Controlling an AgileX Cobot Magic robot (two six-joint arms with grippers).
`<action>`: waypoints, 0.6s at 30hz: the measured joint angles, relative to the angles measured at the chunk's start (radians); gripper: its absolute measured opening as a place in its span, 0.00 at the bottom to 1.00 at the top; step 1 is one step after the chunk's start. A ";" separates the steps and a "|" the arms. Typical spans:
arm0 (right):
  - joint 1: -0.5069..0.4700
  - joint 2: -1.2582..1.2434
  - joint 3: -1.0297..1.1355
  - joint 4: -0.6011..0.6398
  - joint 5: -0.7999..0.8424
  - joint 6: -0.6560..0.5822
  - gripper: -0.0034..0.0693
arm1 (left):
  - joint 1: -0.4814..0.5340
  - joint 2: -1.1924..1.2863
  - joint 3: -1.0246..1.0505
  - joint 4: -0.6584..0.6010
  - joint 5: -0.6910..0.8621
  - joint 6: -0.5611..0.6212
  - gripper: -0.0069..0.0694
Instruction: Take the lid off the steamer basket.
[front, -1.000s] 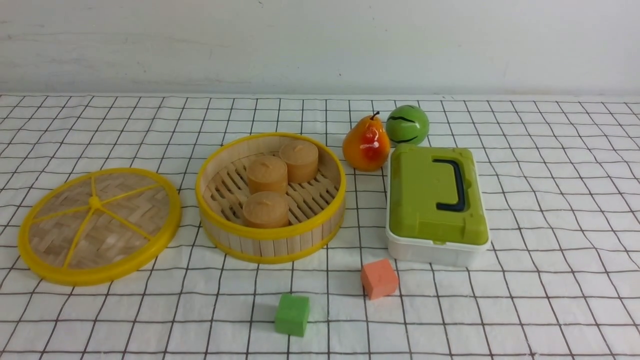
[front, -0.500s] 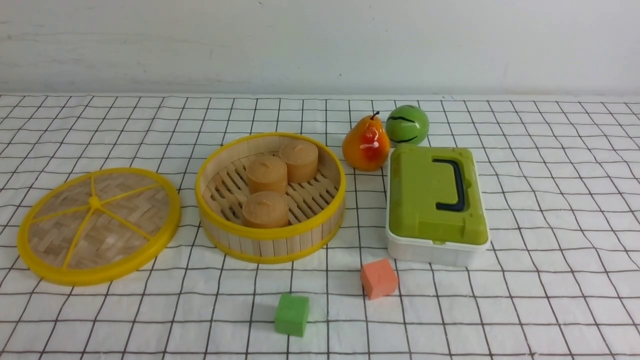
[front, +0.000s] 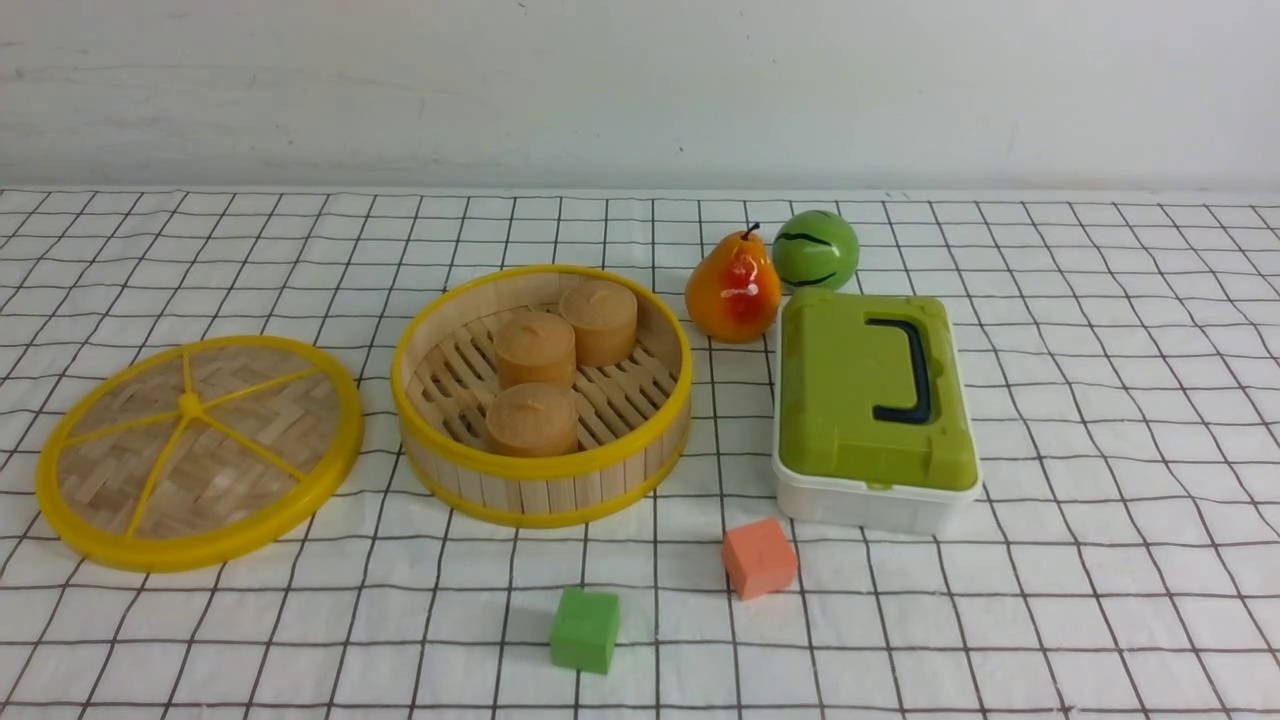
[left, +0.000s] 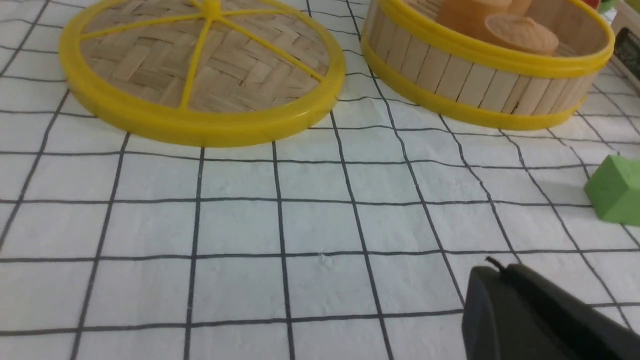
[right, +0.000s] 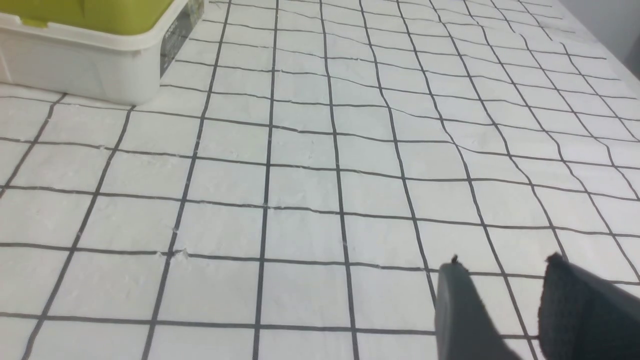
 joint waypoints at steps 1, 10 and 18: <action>0.000 0.000 0.000 0.000 0.000 0.000 0.38 | 0.021 0.000 0.000 -0.004 0.001 0.013 0.07; 0.000 0.000 0.000 0.000 0.000 0.000 0.38 | 0.044 0.000 0.000 -0.007 0.001 0.021 0.07; 0.000 0.000 0.000 0.000 0.000 0.000 0.38 | 0.044 0.000 0.000 -0.007 0.006 0.023 0.07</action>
